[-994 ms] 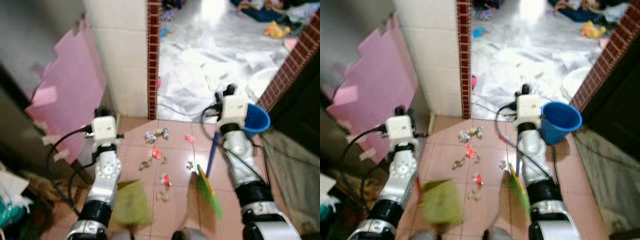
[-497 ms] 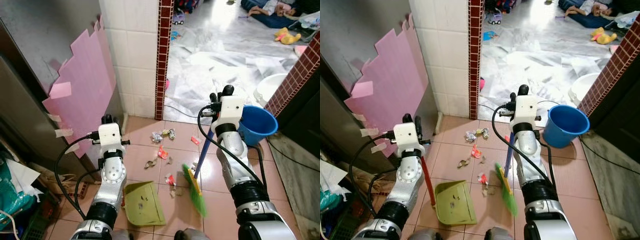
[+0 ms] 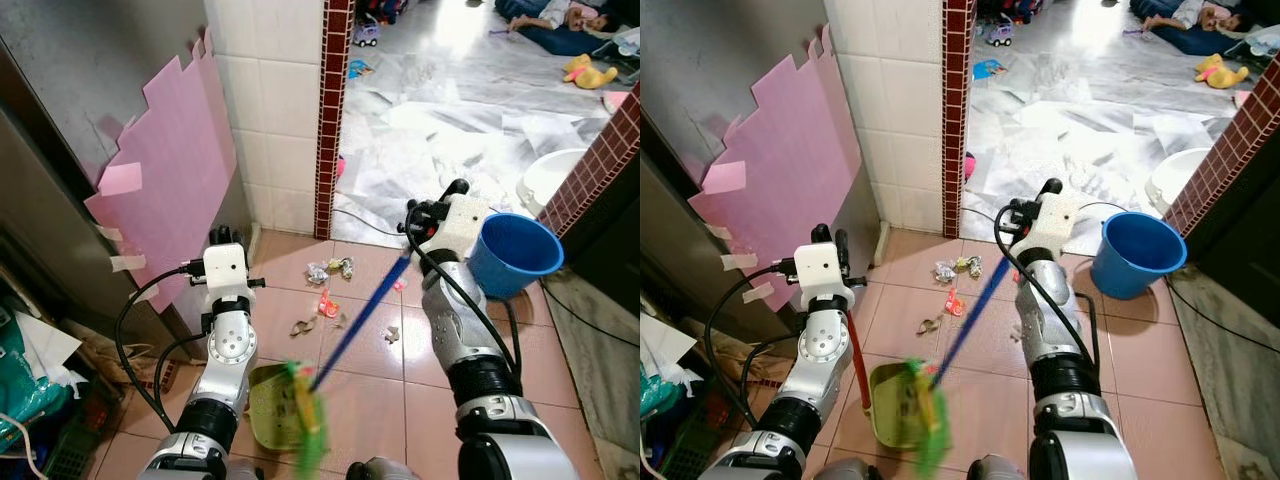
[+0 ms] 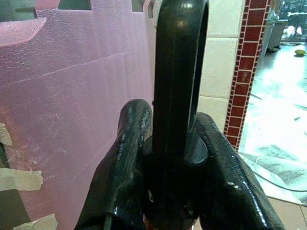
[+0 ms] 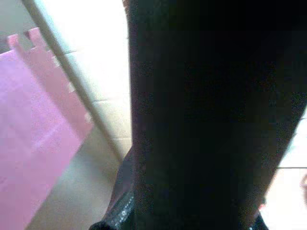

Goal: Sweep floor

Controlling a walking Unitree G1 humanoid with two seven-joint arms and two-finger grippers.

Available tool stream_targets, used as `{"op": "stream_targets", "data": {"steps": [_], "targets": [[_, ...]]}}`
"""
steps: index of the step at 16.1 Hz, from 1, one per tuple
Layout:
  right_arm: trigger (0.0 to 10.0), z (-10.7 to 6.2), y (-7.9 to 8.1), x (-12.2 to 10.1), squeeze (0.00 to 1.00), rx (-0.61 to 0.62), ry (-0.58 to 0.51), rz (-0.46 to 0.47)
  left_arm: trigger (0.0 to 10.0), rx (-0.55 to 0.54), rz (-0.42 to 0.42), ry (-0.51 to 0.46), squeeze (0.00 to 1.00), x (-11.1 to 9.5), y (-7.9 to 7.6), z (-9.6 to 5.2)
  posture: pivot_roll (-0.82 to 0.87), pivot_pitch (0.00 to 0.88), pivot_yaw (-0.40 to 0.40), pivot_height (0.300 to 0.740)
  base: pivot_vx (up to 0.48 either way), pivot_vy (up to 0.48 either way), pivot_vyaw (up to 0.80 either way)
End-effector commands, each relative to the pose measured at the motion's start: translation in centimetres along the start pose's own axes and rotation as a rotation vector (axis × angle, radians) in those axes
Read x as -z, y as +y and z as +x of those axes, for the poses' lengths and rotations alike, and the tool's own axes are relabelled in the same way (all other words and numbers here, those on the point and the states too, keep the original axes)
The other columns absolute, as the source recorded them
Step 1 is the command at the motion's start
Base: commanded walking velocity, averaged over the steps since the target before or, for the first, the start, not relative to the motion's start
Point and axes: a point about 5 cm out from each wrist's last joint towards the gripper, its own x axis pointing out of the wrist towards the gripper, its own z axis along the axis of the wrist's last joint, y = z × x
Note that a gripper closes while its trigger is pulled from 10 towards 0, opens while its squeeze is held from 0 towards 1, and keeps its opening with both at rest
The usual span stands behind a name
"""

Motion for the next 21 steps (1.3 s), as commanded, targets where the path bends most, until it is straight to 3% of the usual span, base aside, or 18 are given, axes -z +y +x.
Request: {"op": "stream_targets", "data": {"steps": [1, 3, 5, 6, 8, 10, 12, 14, 17, 19, 21], "targets": [[10.0, 0.6, 0.6, -1.4, 0.00, -0.033, -0.032, 0.036, 10.0, 0.013, 0.006, 0.032, 0.00, 0.5, -0.3, -0.2, 0.03, 0.000, -0.002, 0.740, 0.000, 0.000, 0.00], [10.0, 0.8, 1.3, -2.3, 0.00, -0.099, -0.039, 0.058, 10.0, 0.022, -0.001, 0.043, 0.00, 0.7, -0.4, -0.2, 0.03, 0.000, -0.002, 0.740, 0.000, 0.000, 0.00], [10.0, 0.8, 3.0, -4.2, 0.00, -0.266, -0.095, -0.026, 10.0, 0.034, -0.003, 0.061, 0.00, 0.8, -0.5, -0.2, 0.03, 0.000, -0.002, 0.740, 0.000, 0.000, 0.00], [10.0, 0.6, 4.5, -6.2, 0.00, -0.421, -0.168, -0.159, 10.0, 0.095, -0.045, 0.072, 0.00, 0.8, -0.8, -0.2, 0.02, 0.000, 0.004, 0.740, 0.000, 0.000, 0.00], [10.0, 0.4, 5.3, -7.8, 0.00, -0.498, -0.238, -0.278, 10.0, 0.127, -0.053, 0.077, 0.00, 0.8, -1.0, -0.2, 0.02, 0.000, 0.005, 0.740, 0.000, 0.000, 0.00], [10.0, 0.5, 4.9, -9.3, 0.00, -0.481, -0.308, -0.376, 10.0, 0.175, -0.094, 0.096, 0.00, 0.9, -1.4, -0.3, 0.02, 0.000, 0.005, 0.740, 0.000, 0.000, 0.00], [10.0, 0.7, 4.1, -9.4, 0.00, -0.437, -0.315, -0.393, 10.0, 0.221, -0.139, 0.117, 0.00, 1.1, -1.7, -0.6, 0.02, 0.000, 0.003, 0.740, 0.000, 0.000, 0.00], [10.0, 0.5, 2.5, -8.6, 0.00, -0.364, -0.300, -0.435, 10.0, 0.269, -0.209, 0.126, 0.00, 1.3, -1.8, -1.1, 0.02, 0.000, 0.001, 0.740, 0.000, 0.000, 0.00], [10.0, 0.0, 0.4, -6.5, 0.00, -0.246, -0.248, -0.469, 10.0, 0.345, -0.232, 0.098, 0.00, 1.2, -1.6, -1.7, 0.02, 0.000, -0.001, 0.740, 0.000, 0.000, 0.00], [10.0, -0.1, 0.2, -6.3, 0.00, -0.221, -0.246, -0.471, 10.0, 0.346, -0.226, 0.101, 0.00, 1.3, -1.4, -1.8, 0.02, 0.000, -0.001, 0.740, 0.000, 0.000, 0.00], [10.0, -1.0, -1.0, -5.6, 0.00, -0.077, -0.263, -0.521, 10.0, 0.361, -0.116, 0.099, 0.00, 1.5, -0.7, -2.1, 0.02, 0.000, 0.002, 0.740, 0.000, 0.000, 0.00]]}}
